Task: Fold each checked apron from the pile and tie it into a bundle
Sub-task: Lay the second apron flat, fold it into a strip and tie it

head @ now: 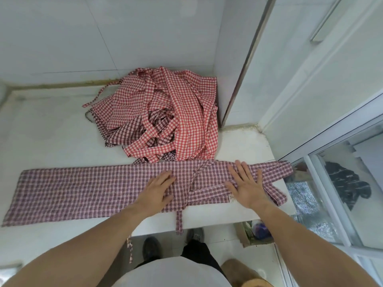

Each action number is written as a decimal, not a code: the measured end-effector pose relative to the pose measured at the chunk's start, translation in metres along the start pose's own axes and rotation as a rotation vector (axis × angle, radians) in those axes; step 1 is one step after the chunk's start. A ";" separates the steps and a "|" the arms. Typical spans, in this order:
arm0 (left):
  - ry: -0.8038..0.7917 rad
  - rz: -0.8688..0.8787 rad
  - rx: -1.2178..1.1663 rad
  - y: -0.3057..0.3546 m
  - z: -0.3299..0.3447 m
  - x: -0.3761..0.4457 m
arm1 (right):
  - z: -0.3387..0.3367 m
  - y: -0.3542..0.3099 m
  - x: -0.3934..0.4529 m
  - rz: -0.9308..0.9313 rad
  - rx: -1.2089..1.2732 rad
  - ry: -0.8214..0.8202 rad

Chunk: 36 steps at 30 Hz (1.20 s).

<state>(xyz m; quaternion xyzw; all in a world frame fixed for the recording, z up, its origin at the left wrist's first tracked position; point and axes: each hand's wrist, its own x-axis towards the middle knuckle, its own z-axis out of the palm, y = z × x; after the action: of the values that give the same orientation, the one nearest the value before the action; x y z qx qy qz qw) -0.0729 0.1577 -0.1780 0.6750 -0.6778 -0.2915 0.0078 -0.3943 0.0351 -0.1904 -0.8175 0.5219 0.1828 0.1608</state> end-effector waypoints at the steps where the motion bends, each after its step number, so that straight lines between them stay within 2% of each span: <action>1: 0.023 -0.048 0.002 -0.009 -0.004 -0.006 | -0.002 -0.001 0.000 0.007 0.035 -0.009; 5: 0.034 -0.239 0.006 -0.050 -0.018 -0.034 | -0.015 -0.012 0.006 0.098 0.239 -0.006; 8: -0.050 -0.283 0.019 -0.073 -0.022 -0.047 | -0.024 -0.045 0.008 0.153 0.347 0.244; 10: -0.104 -0.262 0.022 -0.072 -0.024 -0.049 | -0.026 -0.076 0.004 -0.022 0.312 0.413; 11: -0.115 -0.254 0.034 -0.068 -0.025 -0.046 | -0.023 -0.091 0.004 -0.141 0.299 0.444; 13: -0.096 -0.259 0.065 -0.064 -0.026 -0.046 | -0.023 -0.129 0.005 -0.329 0.282 0.414; 15: -0.085 -0.268 0.079 -0.060 -0.025 -0.049 | -0.027 -0.165 0.008 -0.418 0.282 0.333; 20: -0.141 -0.228 0.048 -0.050 -0.025 -0.057 | -0.028 -0.199 0.017 -0.398 0.105 -0.051; 26: 0.053 -0.269 0.013 -0.080 -0.034 -0.068 | -0.039 -0.203 0.022 -0.290 0.069 -0.105; 29: -0.011 -0.309 0.126 -0.097 -0.053 -0.063 | -0.048 -0.208 0.031 -0.256 0.065 -0.163; 32: -0.095 -0.276 0.236 -0.115 -0.068 -0.056 | -0.057 -0.208 0.039 -0.211 0.042 -0.184; 36: -0.113 -0.303 0.360 -0.135 -0.080 -0.049 | -0.058 -0.206 0.043 -0.169 0.015 -0.167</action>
<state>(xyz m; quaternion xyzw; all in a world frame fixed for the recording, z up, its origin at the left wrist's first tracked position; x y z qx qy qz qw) 0.0865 0.1823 -0.1472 0.7419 -0.6094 -0.2010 -0.1945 -0.1819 0.0572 -0.1443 -0.8394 0.4372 0.2320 0.2245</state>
